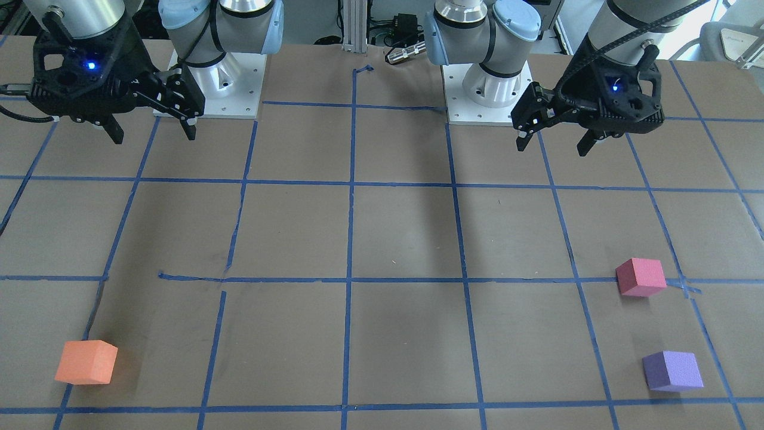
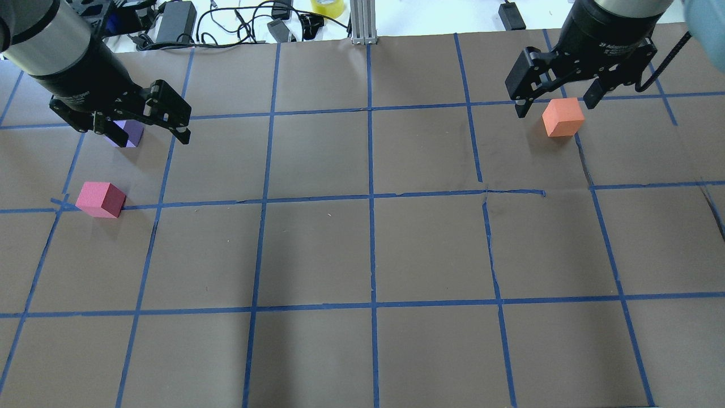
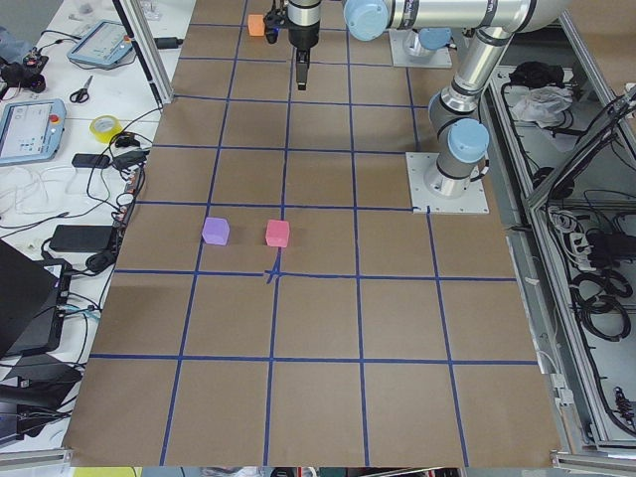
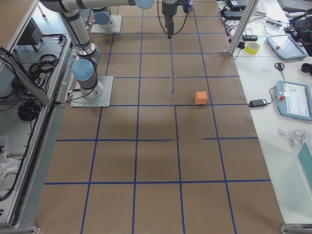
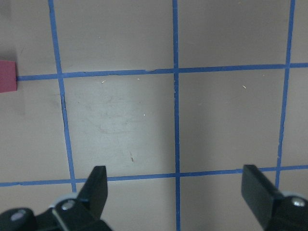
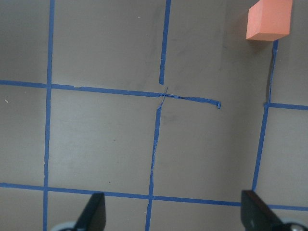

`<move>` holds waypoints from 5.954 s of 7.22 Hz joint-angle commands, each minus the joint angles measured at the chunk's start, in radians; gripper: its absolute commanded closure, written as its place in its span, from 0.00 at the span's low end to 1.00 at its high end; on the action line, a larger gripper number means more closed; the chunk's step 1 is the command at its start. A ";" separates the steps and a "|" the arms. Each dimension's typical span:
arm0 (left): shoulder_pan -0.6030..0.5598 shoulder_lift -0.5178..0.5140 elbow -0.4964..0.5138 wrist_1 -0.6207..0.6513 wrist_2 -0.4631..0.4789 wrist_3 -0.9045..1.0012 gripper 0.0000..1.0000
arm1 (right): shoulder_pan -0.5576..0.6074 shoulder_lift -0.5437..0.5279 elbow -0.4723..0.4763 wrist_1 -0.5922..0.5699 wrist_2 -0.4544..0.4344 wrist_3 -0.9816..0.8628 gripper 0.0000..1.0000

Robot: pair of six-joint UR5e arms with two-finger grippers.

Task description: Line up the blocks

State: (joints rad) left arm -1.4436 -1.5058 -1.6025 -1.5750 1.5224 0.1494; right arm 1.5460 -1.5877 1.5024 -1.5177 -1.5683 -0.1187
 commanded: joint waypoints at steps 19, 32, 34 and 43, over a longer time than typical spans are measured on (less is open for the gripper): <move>0.008 0.022 -0.043 0.046 0.004 0.002 0.00 | -0.280 0.613 -0.002 -0.769 0.019 -0.345 0.00; 0.008 0.032 -0.043 0.044 0.009 0.024 0.00 | -0.143 0.527 -0.030 -0.623 -0.001 -0.065 1.00; 0.009 0.039 -0.043 0.039 0.015 0.024 0.00 | 0.051 0.488 -0.033 -0.569 -0.030 0.199 1.00; 0.016 0.038 -0.043 0.041 0.013 0.025 0.00 | 0.370 0.735 -0.234 -0.573 0.007 0.455 0.97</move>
State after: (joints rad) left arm -1.4273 -1.4672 -1.6459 -1.5336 1.5356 0.1744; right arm 1.9121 -0.8640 1.2741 -2.0918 -1.5646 0.3613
